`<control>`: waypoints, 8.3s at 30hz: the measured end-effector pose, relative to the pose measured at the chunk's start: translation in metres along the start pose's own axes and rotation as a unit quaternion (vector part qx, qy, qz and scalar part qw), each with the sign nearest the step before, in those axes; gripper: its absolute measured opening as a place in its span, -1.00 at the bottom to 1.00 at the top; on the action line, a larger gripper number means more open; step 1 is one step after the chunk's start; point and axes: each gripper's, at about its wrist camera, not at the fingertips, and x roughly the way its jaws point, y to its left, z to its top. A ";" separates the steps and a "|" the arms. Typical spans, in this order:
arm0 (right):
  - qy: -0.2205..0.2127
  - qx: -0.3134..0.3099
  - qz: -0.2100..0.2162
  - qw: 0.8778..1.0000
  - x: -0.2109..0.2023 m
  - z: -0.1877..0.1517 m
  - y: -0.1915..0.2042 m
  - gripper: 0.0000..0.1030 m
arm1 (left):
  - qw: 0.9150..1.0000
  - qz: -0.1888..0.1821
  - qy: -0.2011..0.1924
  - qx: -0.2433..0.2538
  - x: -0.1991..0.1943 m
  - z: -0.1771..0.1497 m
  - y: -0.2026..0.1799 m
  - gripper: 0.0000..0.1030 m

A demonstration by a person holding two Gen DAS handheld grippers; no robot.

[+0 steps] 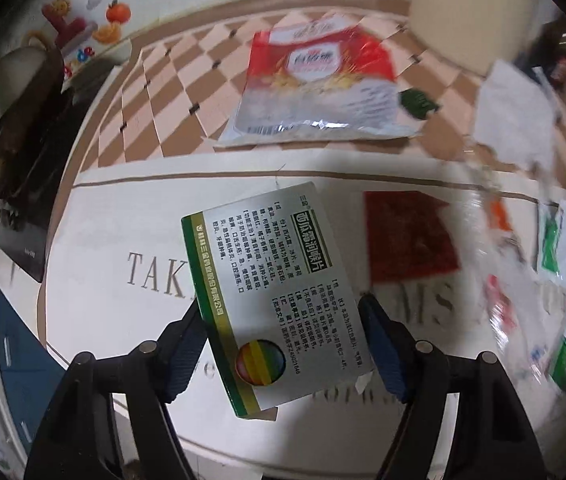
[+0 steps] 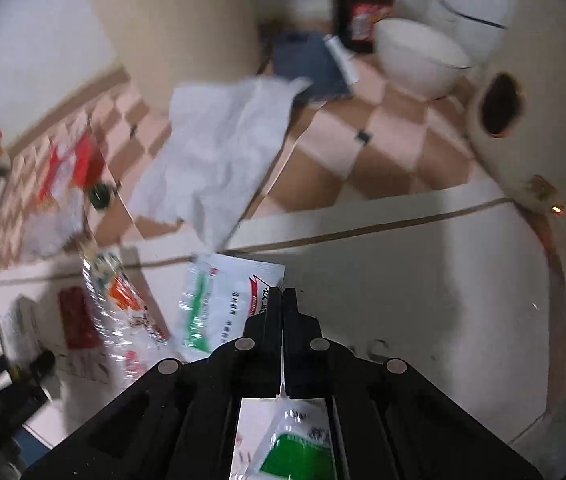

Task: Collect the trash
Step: 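Grasp the green-white box with the left gripper while the right grasps the green sachet, then carry both items over the bin and open both grippers to drop them, then grasp the clear printed wrapper with the left gripper while the right grasps the white-green sachet, then move both items over the bin and release them inside, then raise both tools back toward the counter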

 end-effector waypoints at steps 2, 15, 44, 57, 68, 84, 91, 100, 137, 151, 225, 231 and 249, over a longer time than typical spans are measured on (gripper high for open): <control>-0.020 0.016 0.006 1.000 -0.023 -0.004 -0.005 -1.00 | 1.000 -0.018 -0.019 0.006 -0.020 -0.010 0.003 0.39; -0.091 0.080 -0.015 0.993 -0.157 -0.158 0.010 -1.00 | 0.983 -0.109 -0.081 0.123 -0.085 -0.117 0.030 0.38; 0.214 0.197 0.005 0.957 0.328 -0.525 -0.071 -0.99 | 0.959 -0.132 0.240 0.077 0.396 -0.356 -0.051 0.01; 0.236 0.148 -0.026 0.960 0.322 -0.525 -0.067 1.00 | 0.977 -0.064 0.167 0.117 0.336 -0.347 -0.018 1.00; 0.188 0.042 -0.028 0.981 0.096 -0.460 -0.017 1.00 | 0.983 -0.084 0.121 0.114 0.106 -0.326 0.036 1.00; 0.031 0.131 0.040 0.990 -0.156 -0.303 -0.018 1.00 | 0.994 -0.089 -0.044 0.035 -0.093 -0.173 0.054 1.00; 0.019 0.203 0.031 0.978 -0.123 -0.185 -0.073 1.00 | 0.989 -0.126 0.055 -0.053 -0.050 -0.078 -0.004 1.00; 0.058 0.180 0.030 0.982 -0.031 -0.088 -0.105 0.57 | 0.983 -0.121 0.124 -0.062 0.023 0.008 -0.109 0.84; -0.073 0.093 0.008 0.993 -0.153 -0.258 -0.025 -0.97 | 0.984 -0.132 -0.031 0.116 -0.085 -0.189 0.017 -1.00; 0.105 0.136 -0.007 0.985 0.018 -0.449 -0.041 -0.97 | 0.969 -0.134 0.179 0.108 0.141 -0.322 -0.005 -1.00; 0.124 -0.033 -0.024 0.991 -0.041 -0.459 0.005 0.99 | 0.987 -0.102 0.086 0.085 0.006 -0.355 0.045 1.00; 0.106 -0.044 -0.026 0.993 -0.120 -0.444 0.019 0.99 | 0.987 -0.120 0.066 0.083 -0.059 -0.341 0.064 1.00; -0.001 0.051 0.064 0.997 -0.190 -0.242 0.028 0.99 | 0.996 -0.064 -0.064 -0.006 -0.101 -0.125 0.075 1.00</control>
